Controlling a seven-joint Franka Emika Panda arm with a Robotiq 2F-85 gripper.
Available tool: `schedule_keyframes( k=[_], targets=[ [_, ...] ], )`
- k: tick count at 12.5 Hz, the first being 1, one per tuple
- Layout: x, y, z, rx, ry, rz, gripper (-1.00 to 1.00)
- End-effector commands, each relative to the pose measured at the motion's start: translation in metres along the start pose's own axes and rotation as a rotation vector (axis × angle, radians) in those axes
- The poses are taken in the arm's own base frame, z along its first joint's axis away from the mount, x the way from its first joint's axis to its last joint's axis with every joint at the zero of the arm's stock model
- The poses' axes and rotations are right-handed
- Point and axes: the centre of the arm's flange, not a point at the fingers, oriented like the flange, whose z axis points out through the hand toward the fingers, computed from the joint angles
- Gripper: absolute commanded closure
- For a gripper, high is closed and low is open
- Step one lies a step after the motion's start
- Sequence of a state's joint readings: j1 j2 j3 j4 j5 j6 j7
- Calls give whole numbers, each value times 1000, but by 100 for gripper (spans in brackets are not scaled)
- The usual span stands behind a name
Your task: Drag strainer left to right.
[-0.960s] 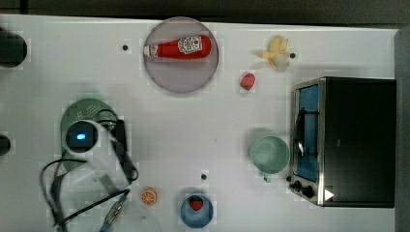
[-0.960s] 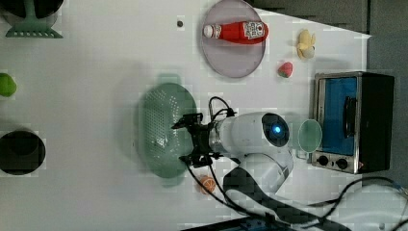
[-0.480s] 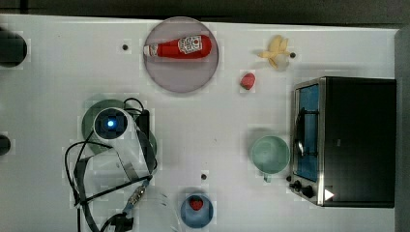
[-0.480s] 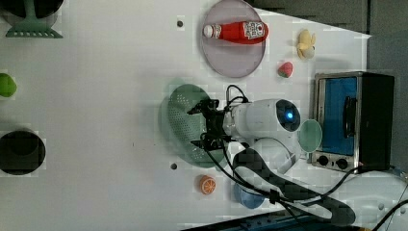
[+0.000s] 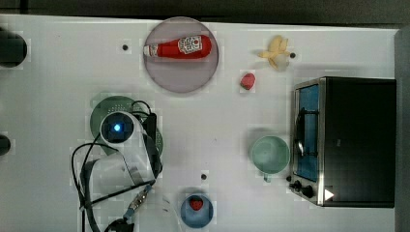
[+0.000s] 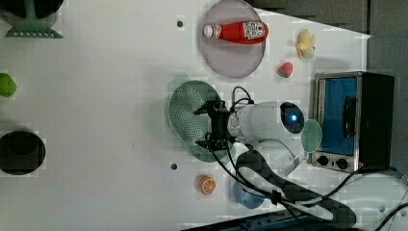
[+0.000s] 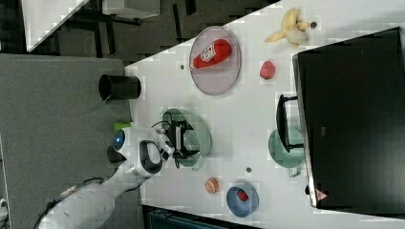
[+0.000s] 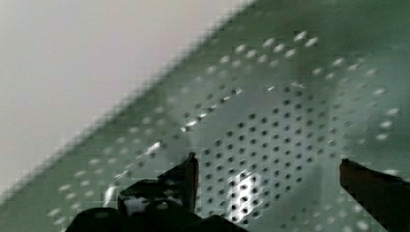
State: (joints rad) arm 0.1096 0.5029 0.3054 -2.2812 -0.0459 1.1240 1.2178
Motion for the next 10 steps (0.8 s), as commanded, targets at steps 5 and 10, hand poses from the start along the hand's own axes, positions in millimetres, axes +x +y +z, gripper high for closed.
schedule_keyframes(
  k=[5,10],
  targets=[
    [83,-9,-32,42,36,-8,-100],
    [143,-15,-38,46,72,6,-100]
  ],
)
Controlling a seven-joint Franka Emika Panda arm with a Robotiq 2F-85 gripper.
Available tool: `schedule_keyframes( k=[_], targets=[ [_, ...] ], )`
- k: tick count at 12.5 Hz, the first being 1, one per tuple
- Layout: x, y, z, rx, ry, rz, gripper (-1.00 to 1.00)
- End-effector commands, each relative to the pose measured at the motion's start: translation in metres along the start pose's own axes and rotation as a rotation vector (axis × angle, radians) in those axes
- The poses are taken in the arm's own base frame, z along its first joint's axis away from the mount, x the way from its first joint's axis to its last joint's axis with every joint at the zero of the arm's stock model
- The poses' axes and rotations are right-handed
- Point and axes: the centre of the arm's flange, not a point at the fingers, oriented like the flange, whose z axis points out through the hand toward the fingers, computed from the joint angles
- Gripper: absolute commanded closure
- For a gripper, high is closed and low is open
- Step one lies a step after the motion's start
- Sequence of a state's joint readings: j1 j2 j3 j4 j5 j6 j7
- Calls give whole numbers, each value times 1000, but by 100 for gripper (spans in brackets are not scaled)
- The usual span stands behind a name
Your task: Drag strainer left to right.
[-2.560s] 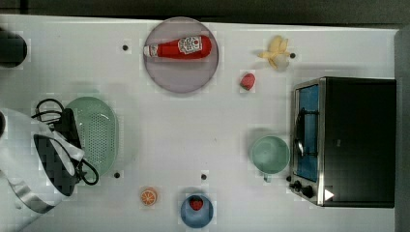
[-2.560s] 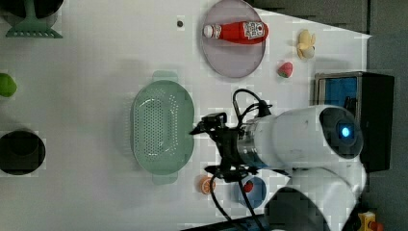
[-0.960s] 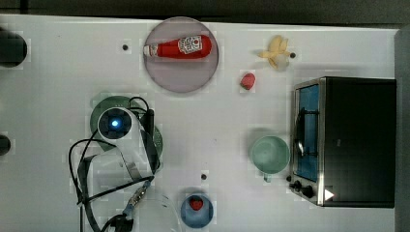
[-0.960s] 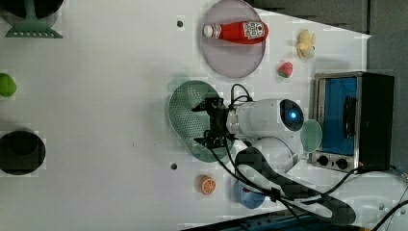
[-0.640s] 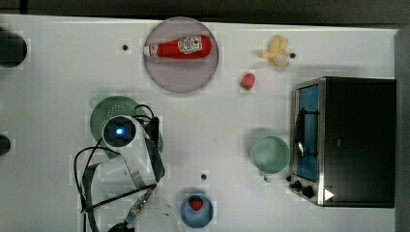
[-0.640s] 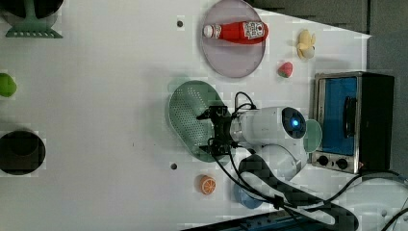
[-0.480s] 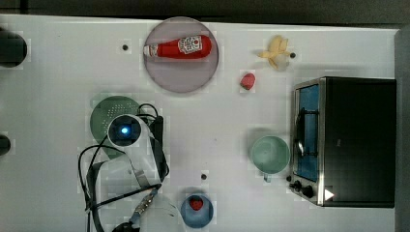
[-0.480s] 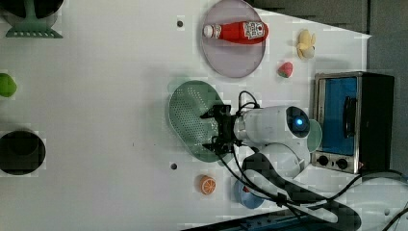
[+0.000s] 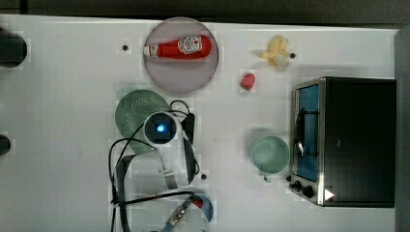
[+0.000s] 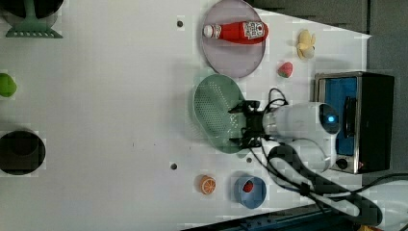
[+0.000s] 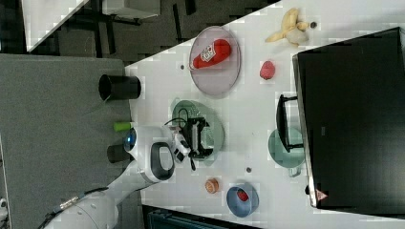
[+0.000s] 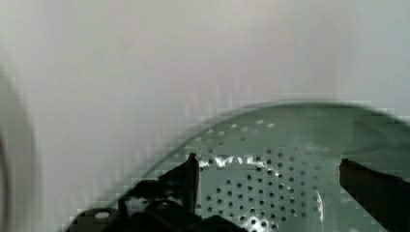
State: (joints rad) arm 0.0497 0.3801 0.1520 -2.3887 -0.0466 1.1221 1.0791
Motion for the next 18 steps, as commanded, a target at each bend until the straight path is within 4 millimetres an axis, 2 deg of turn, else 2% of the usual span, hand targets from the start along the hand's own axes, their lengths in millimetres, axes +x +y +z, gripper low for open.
schedule_keyframes(
  k=[1,6,9,12,18],
  targets=[
    [40,-11,-5,12,9,-50,-100],
    [96,-17,-4,11,42,-95,-100],
    [127,-18,-5,11,60,-66,-100],
    [149,-18,-6,11,73,-35,-100],
    [185,-16,-8,11,95,-80,-100]
  ],
)
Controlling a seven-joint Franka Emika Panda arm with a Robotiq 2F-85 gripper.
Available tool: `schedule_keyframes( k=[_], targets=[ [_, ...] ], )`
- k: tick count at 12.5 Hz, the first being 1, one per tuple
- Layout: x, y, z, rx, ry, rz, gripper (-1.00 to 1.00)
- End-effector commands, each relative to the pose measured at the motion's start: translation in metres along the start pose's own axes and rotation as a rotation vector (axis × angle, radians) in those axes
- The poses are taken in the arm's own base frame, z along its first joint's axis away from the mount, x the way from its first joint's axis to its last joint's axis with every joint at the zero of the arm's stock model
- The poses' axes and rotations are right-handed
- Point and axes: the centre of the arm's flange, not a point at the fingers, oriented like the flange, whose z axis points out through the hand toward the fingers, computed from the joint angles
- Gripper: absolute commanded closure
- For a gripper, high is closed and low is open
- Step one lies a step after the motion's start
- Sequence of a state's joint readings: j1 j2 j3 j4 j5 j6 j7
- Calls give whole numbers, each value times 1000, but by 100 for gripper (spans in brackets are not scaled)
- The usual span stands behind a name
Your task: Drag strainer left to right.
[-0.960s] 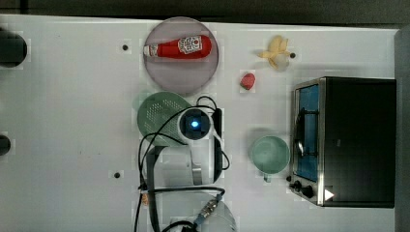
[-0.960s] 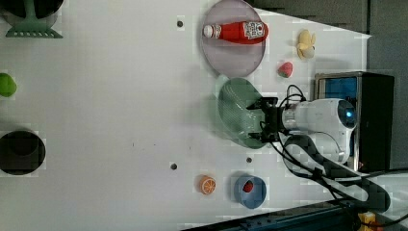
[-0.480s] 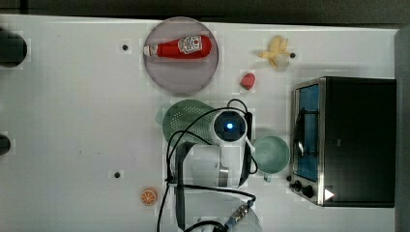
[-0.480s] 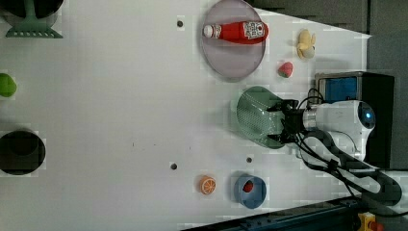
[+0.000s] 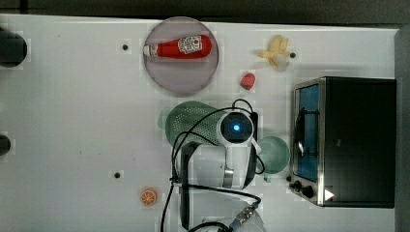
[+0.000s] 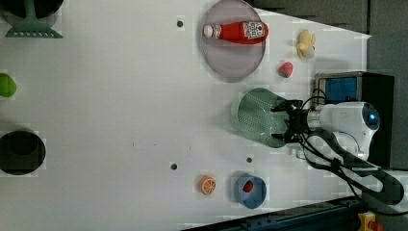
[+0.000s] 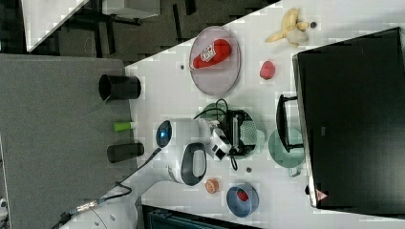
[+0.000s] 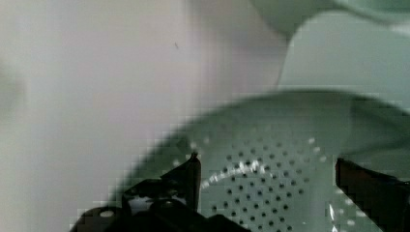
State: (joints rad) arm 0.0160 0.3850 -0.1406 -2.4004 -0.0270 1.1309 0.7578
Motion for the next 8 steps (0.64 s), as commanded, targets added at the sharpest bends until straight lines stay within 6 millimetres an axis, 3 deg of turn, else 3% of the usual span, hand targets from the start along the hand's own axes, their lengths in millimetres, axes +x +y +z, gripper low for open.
schedule_keyframes(
  k=[1,3,4,6,8],
  targets=[
    [19,-6,-11,34,21,-93,-100],
    [5,-8,-21,37,12,-168,-100],
    [-6,-11,-37,53,5,-234,-100],
    [-19,-16,-87,99,4,-387,-100],
    [-17,-18,-146,94,4,-541,-100]
  ],
)
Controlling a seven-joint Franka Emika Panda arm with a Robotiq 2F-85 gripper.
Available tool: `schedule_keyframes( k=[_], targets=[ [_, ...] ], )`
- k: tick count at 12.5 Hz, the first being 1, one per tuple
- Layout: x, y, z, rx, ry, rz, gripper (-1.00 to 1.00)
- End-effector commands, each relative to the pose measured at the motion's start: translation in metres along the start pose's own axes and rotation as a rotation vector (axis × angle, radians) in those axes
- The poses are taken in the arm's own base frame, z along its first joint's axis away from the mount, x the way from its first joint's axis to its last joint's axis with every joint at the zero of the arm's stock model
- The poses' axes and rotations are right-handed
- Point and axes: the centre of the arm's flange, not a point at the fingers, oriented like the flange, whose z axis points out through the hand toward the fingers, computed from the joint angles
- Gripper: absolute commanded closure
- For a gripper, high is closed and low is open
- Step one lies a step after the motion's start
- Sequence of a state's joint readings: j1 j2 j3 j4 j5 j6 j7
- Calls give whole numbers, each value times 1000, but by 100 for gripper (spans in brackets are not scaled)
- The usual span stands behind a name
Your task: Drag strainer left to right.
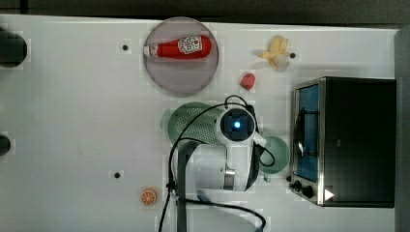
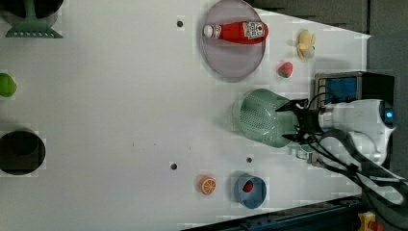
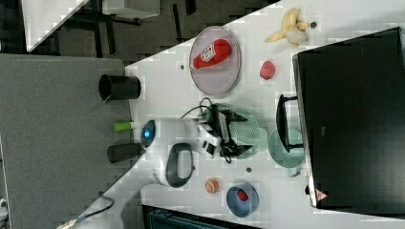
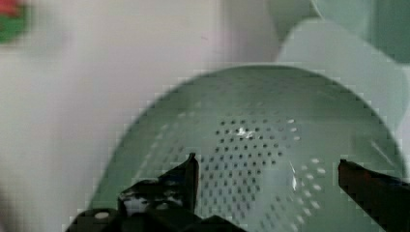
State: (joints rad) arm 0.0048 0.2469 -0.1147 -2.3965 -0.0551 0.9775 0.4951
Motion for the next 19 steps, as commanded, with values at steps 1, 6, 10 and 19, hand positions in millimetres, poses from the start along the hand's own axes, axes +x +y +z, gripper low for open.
schedule_keyframes(
  k=[1,6,10,19],
  targets=[
    [-4,-18,-125,101,28,-313,-100],
    [3,8,-293,91,23,-482,-100],
    [-3,30,-370,41,-23,-489,-100],
    [-3,32,-384,30,-30,-499,-100]
  ],
)
